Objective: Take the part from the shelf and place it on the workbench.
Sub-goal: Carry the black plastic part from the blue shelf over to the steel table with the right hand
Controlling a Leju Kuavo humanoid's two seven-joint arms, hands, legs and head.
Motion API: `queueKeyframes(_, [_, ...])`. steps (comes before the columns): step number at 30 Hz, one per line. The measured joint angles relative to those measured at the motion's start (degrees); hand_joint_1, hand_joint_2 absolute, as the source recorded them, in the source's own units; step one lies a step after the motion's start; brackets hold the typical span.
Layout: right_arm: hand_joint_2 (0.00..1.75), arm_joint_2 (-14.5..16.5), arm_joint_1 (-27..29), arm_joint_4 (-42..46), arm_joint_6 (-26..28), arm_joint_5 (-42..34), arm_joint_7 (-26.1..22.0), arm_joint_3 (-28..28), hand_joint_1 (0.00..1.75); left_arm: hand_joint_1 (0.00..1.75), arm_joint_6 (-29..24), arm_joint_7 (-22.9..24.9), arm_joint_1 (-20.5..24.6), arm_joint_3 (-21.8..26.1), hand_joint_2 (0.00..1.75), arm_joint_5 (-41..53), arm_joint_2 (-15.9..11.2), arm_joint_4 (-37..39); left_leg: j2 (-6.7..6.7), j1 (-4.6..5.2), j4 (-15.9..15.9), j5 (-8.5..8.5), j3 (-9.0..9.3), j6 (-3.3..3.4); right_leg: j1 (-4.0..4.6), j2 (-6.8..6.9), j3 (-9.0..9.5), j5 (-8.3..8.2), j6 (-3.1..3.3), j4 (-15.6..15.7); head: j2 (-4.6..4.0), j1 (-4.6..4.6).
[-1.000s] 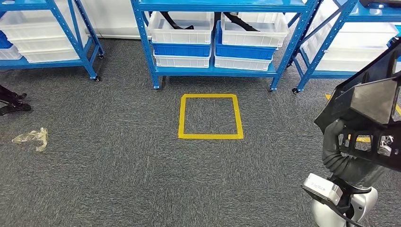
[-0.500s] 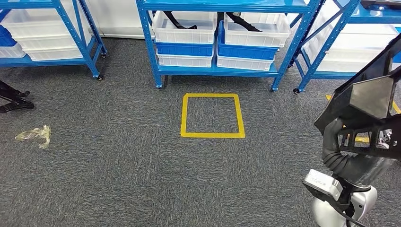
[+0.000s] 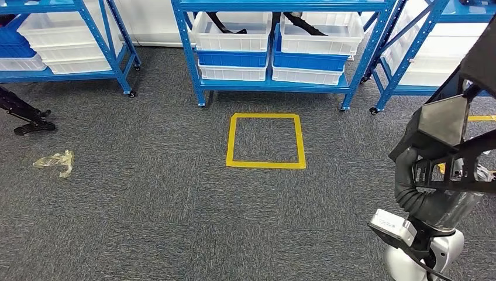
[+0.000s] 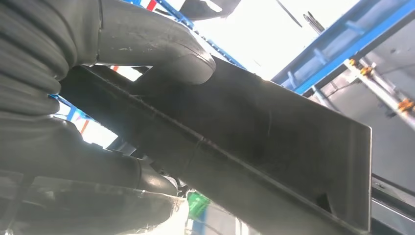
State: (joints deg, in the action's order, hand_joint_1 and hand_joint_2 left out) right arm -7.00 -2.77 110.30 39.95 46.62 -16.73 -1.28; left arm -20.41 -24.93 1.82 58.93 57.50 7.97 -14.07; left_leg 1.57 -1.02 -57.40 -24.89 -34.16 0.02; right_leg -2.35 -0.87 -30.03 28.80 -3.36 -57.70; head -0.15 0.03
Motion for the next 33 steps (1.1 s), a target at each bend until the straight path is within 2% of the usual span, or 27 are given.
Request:
queueKeyframes(1, [1.75, 0.0, 0.0, 0.0, 0.0, -0.6, 0.0, 0.0, 1.66, 0.0, 0.0, -0.1, 0.0, 0.0, 1.75, 0.0, 0.0, 0.1, -0.19, -0.05, -0.4, -0.42, -0.18, -0.04, 0.09, 0.06, -0.13, -0.08, 0.35, -0.1, 0.0, -0.09])
queueKeyframes(3, [1.75, 0.0, 0.0, 0.0, 0.0, -2.4, -0.1, -0.1, 1.66, 0.0, -0.2, -0.2, 0.0, 0.0, 1.75, -0.1, -0.1, 0.1, -0.64, 0.03, -0.6, -0.57, -0.11, 1.54, 0.54, 0.1, -0.29, -0.21, 0.76, -0.1, 0.0, -0.33])
queueKeyframes(5, [1.75, -0.1, -0.1, 0.0, 0.0, -3.9, -0.4, -0.1, 1.66, 0.0, -0.4, -0.4, 0.0, 0.0, 1.75, -0.1, -0.1, 0.2, -0.7, 0.08, -0.1, 0.16, 0.07, 3.25, 1.16, 0.11, -0.52, -0.33, 1.1, -0.1, 0.0, -0.37])
queueKeyframes(6, [1.75, -0.1, -0.1, 0.0, 0.0, -4.5, -0.6, -0.1, 1.66, 0.0, -0.4, -0.5, 0.0, 0.0, 1.75, -0.1, -0.1, 0.2, -0.72, 0.04, 0.0, 0.25, -0.03, 3.35, 1.32, 0.12, -0.6, -0.39, 1.24, -0.1, 0.0, -0.34])
queueKeyframes(10, [1.75, -0.2, 0.1, 0.0, 0.0, -5.6, -1.1, -0.1, 1.66, 0.0, -0.5, -0.5, 0.0, 0.0, 1.75, 0.1, -0.1, 0.2, -0.75, -0.02, 0.3, 0.56, -0.05, 2.75, 1.48, 0.15, -0.77, -0.52, 1.59, -0.1, 0.0, -0.41])
queueKeyframes(13, [1.75, -0.3, 0.3, 0.1, 0.0, -5.9, -1.3, -0.1, 1.66, 0.0, -0.5, -0.5, 0.1, 0.0, 1.75, 0.3, -0.2, 0.2, -0.75, 0.01, 0.3, 0.56, -0.12, 1.93, 1.09, 0.19, -0.69, -0.69, 1.35, 0.2, 0.0, -0.39])
queueKeyframes(15, [1.75, -0.3, 0.5, 0.4, 0.0, -6.1, -1.4, -0.1, 1.66, 0.0, -0.5, -0.5, 0.1, 0.0, 1.75, 0.4, -0.2, 0.2, -0.96, 0.01, 1.9, 1.18, 0.71, 2.1, 0.85, 0.26, -0.4, -1.09, 0.92, 1.0, 0.0, -0.53])
queueKeyframes(16, [1.75, -0.3, 0.5, 0.6, 0.0, -6.1, -1.4, -0.1, 1.66, 0.0, -0.5, -0.5, 0.2, 0.0, 1.75, 0.4, -0.2, 0.3, -1.18, -0.11, 3.4, 1.85, 1.49, 2.37, 1.03, 0.32, -0.53, -0.82, 0.89, 0.8, 0.0, -0.56])
queueKeyframes(17, [1.75, -0.3, 0.5, 0.7, 0.0, -6.1, -1.5, -0.1, 1.66, 0.0, -0.5, -0.5, 0.2, -0.1, 1.75, 0.5, -0.1, 0.3, -1.52, -0.3, 4.8, 2.53, 2.21, 2.43, 1.17, 0.37, -1.17, -0.05, 0.98, -0.5, 0.0, -0.55])
queueKeyframes(18, [1.75, -0.4, 0.4, 0.8, 0.0, -6.2, -1.6, 0.0, 1.66, 0.0, -0.5, -0.5, 0.2, -0.1, 1.75, 0.5, -0.1, 0.3, -1.9, -0.57, 5.8, 3.06, 2.64, 2.29, 1.15, 0.43, -2.38, 1.3, 1.16, -3.1, 0.0, -0.39])
queueKeyframes(20, [1.75, -0.6, 0.6, 0.8, 0.0, -6.3, -1.7, 0.0, 1.66, 0.0, -0.5, -0.5, 0.2, -0.1, 1.75, 0.5, -0.1, 0.3, -2.55, -0.71, 6.1, 3.3, 2.54, 1.96, 0.83, 0.45, -5.76, 4.28, 1.1, -9.9, 0.0, -0.21])
queueKeyframes(21, [1.75, -0.6, 0.8, 0.8, 0.0, -6.4, -1.8, 0.0, 1.66, 0.0, -0.5, -0.5, 0.2, -0.1, 1.75, 0.5, 0.0, 0.3, -2.89, -0.83, 6.0, 3.28, 2.4, 1.72, 0.52, 0.47, -6.89, 4.97, 0.67, -12.2, 0.0, -0.15])
queueKeyframes(22, [1.75, -0.7, 0.9, 0.8, 0.0, -6.5, -1.8, 0.0, 1.66, 0.0, -0.5, -0.5, 0.2, -0.1, 1.75, 0.5, 0.0, 0.4, -3.23, -1.02, 5.9, 3.22, 2.25, 1.37, 0.17, 0.57, -6.97, 4.73, -0.06, -12.4, 0.0, -0.15])
queueKeyframes(23, [1.75, -0.7, 0.9, 0.8, 0.0, -6.6, -1.8, 0.0, 1.66, 0.0, -0.5, -0.5, 0.2, -0.1, 1.75, 0.5, 0.1, 0.4, -3.61, -1.33, 5.5, 3.08, 2.06, 0.89, -0.22, 0.85, -5.88, 3.62, -1.05, -10.3, 0.0, -0.16])
queueKeyframes(24, [1.75, -0.7, 0.9, 0.8, 0.0, -6.7, -1.9, 0.0, 1.66, 0.0, -0.5, -0.5, 0.2, -0.1, 1.75, 0.5, 0.1, 0.5, -3.99, -1.7, 4.7, 2.78, 1.79, 0.23, -0.66, 1.54, -3.87, 2.07, -2.17, -6.5, 0.0, -0.14])
queueKeyframes(25, [1.75, -0.7, 0.9, 0.7, 0.0, -6.8, -1.9, 0.0, 1.66, 0.0, -0.5, -0.5, 0.2, -0.1, 1.75, 0.5, 0.0, 0.5, -4.32, -1.89, 3.8, 2.32, 1.47, -0.51, -0.89, 2.49, -2.23, 0.83, -2.98, -3.2, 0.0, -0.04])
queueKeyframes(26, [1.75, -0.6, 0.9, 0.7, 0.0, -6.8, -2.0, 0.0, 1.66, 0.0, -0.5, -0.5, 0.2, -0.1, 1.75, 0.5, 0.0, 0.5, -4.66, -2.05, 2.7, 1.68, 1.15, -1.28, -1.05, 3.16, -1.14, 0.08, -3.08, -1.0, 0.0, 0.11])
queueKeyframes(27, [1.75, -0.6, 0.9, 0.7, 0.0, -6.8, -2.1, 0.0, 1.66, 0.0, -0.5, -0.5, 0.2, -0.1, 1.75, 0.5, -0.1, 0.5, -4.99, -2.05, 1.9, 1.13, 0.96, -1.9, -1.06, 3.53, -0.89, -0.07, -2.54, -0.2, 0.0, 0.1])
queueKeyframes(28, [1.75, -0.6, 0.9, 0.8, 0.0, -6.8, -2.1, 0.0, 1.66, 0.0, -0.5, -0.5, 0.2, -0.1, 1.75, 0.5, -0.2, 0.6, -5.32, -1.99, 1.5, 0.71, 0.94, -2.32, -0.92, 3.39, -1.3, 0.14, -1.59, -0.8, 0.0, 0.07])
queueKeyframes(29, [1.75, -0.6, 0.9, 0.8, 0.0, -6.8, -2.2, 0.1, 1.66, 0.0, -0.6, -0.5, 0.2, -0.1, 1.75, 0.5, -0.1, 0.6, -5.71, -2.11, 1.3, 0.48, 1.01, -2.55, -0.88, 2.8, -1.51, 0.19, -0.61, -1.1, 0.0, -0.05])
queueKeyframes(30, [1.75, -0.6, 0.9, 0.8, 0.0, -6.9, -2.2, 0.1, 1.66, 0.0, -0.6, -0.5, 0.2, -0.1, 1.75, 0.5, -0.1, 0.6, -5.73, -2.23, 1.2, 0.23, 1.09, -2.67, -0.82, 2.34, -1.64, 0.15, 0.1, -1.4, 0.0, -0.31])
queueKeyframes(31, [1.75, -0.6, 0.9, 0.8, 0.0, -6.9, -2.2, 0.1, 1.66, 0.0, -0.6, -0.5, 0.2, -0.1, 1.75, 0.5, -0.1, 0.6, -5.26, -2.36, 0.6, -0.6, 0.89, -2.7, -0.79, 1.87, -1.72, -0.01, 0.54, -1.5, 0.0, -0.43])
queueKeyframes(33, [1.75, -0.6, 0.9, 0.8, 0.0, -6.8, -2.2, 0.1, 1.66, 0.0, -0.6, -0.5, 0.2, -0.1, 1.75, 0.5, -0.1, 0.7, -3.39, -2.23, -4.5, -4.5, -1.06, -2.47, -0.61, 0.99, -1.93, -0.44, 1.24, -1.6, 0.0, -0.73])
